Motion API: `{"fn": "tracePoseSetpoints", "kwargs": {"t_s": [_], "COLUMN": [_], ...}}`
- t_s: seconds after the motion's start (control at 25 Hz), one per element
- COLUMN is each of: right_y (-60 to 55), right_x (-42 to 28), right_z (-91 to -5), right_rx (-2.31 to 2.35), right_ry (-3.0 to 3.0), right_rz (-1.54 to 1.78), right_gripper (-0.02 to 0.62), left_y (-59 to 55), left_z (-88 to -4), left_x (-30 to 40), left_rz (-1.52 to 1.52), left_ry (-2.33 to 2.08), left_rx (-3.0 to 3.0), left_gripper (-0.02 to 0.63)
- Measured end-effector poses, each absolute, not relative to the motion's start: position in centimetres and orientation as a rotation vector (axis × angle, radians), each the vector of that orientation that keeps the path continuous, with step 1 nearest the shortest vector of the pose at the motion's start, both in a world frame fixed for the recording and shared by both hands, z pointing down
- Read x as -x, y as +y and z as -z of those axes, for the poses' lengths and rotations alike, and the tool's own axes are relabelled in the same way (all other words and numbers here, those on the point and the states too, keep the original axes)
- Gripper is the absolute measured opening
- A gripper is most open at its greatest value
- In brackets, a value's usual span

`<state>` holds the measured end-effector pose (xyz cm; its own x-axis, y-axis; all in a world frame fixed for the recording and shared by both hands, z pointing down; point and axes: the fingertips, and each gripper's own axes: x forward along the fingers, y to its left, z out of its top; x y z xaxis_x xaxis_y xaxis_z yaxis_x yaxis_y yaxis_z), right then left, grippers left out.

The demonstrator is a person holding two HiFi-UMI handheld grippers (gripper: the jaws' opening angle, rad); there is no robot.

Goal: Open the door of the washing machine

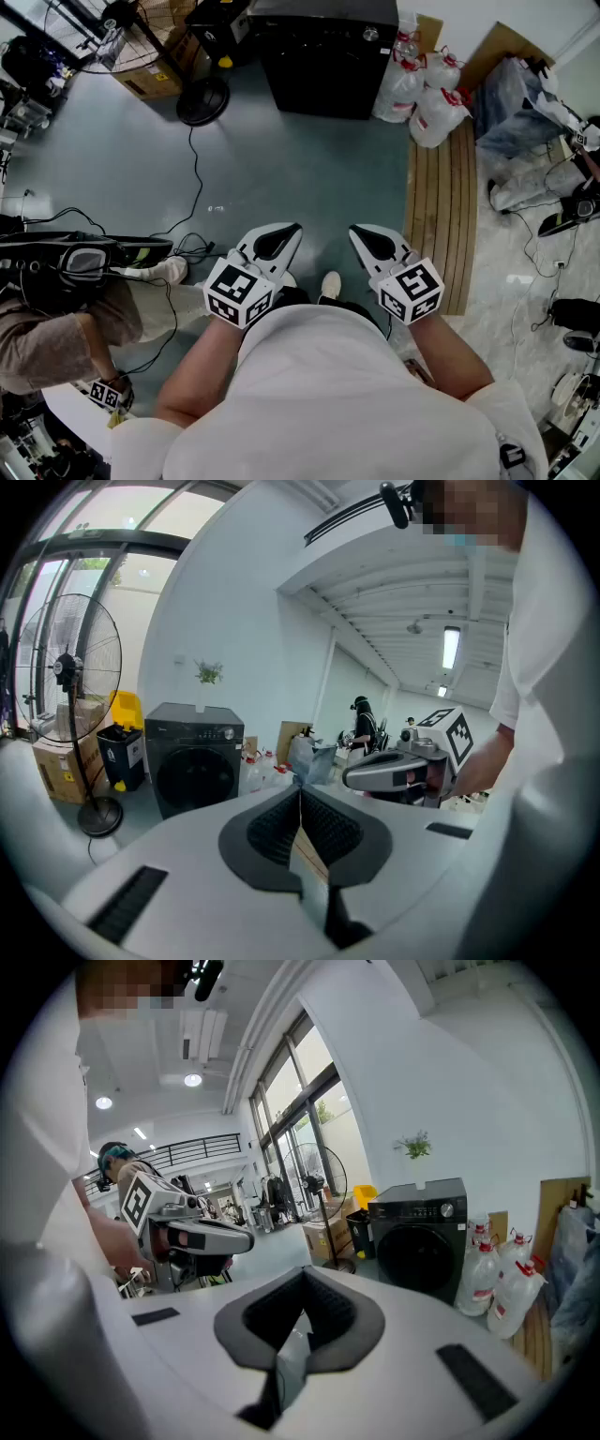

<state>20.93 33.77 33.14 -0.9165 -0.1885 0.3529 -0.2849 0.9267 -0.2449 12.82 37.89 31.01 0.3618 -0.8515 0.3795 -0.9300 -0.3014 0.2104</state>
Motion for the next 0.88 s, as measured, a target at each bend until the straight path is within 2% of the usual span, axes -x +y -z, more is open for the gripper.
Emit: {"fn": "tracePoseSetpoints", "kwargs": {"t_s": [0.52, 0.8, 0.84, 0.88], "right_y": [29.2, 24.5, 23.9, 23.2], "right_x": [-17.9, -10.7, -9.5, -8.2], "right_z": [-34.2, -33.9, -33.8, -33.6], "right_rx": [-0.361, -0.457, -0.468, -0.477], "right_ry": [-2.720, -2.691, -2.685, -2.680], "right_rz": [-0.396, -0.369, -0.363, -0.364], "right_gripper": [0.005, 0.009, 0.012, 0.056], "left_y": [33.4, 26.9, 25.9, 24.9], "left_z": [-31.8, -31.7, -31.7, -31.6], "left_x": [-9.1, -1.5, -0.4, 0.8], "left_rz": [-0.231, -0.160, -0.158, -0.158], "left_ry": [-1.569, -1.513, -1.501, -1.487], "left_rx": [-2.224, -2.285, -2.301, -2.316], "left_gripper": [0.018, 0.020, 0.020, 0.020]}}
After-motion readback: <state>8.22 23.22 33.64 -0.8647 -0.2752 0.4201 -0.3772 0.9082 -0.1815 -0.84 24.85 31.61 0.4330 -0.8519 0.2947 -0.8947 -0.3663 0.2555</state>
